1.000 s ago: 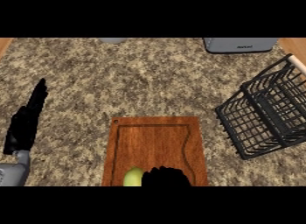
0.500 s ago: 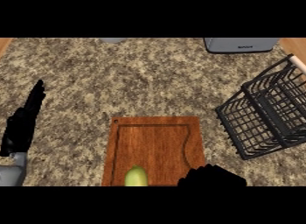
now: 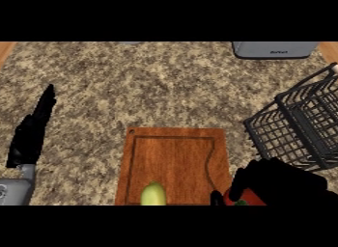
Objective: Pick the bell pepper from the cutting board and place it in the tiered basket
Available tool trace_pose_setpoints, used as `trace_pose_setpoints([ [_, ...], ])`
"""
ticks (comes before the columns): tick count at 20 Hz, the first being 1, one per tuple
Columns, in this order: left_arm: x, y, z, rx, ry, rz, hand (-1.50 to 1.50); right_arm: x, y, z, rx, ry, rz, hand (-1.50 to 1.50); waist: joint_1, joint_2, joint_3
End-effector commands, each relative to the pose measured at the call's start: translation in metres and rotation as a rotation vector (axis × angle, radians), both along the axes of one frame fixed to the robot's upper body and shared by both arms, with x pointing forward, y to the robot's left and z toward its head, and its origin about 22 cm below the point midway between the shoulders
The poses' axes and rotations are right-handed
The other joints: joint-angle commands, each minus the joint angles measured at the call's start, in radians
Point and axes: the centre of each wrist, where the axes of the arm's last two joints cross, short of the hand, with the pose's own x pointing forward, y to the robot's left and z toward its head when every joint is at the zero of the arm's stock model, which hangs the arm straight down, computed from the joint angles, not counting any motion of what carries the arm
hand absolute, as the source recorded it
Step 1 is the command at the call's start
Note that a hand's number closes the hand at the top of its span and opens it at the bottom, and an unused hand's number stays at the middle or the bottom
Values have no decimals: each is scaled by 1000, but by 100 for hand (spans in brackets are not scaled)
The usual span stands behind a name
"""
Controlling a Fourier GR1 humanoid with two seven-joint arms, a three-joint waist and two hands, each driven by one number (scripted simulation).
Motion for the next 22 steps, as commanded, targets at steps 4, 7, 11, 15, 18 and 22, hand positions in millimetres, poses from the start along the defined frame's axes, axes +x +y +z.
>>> trace_pose_setpoints([
  [4,-1,-2,3,-6,-10,-13,0,-3,-48,41,-27,-22,75,150,14,4,1],
  [7,0,-9,13,-8,16,-25,0,21,-62,42,-136,-27,-20,150,11,2,2],
  [11,11,4,22,0,-11,-1,0,48,-87,54,-280,-39,-143,150,8,1,1],
  [15,-11,-15,3,-9,-12,-16,0,80,-126,44,-280,-19,-162,150,14,1,2],
  [18,-6,1,-8,13,3,-8,0,96,-153,69,-275,-20,-99,150,12,2,1],
  [22,7,-8,11,5,-7,-10,0,116,-163,44,-269,41,-47,150,14,2,1],
])
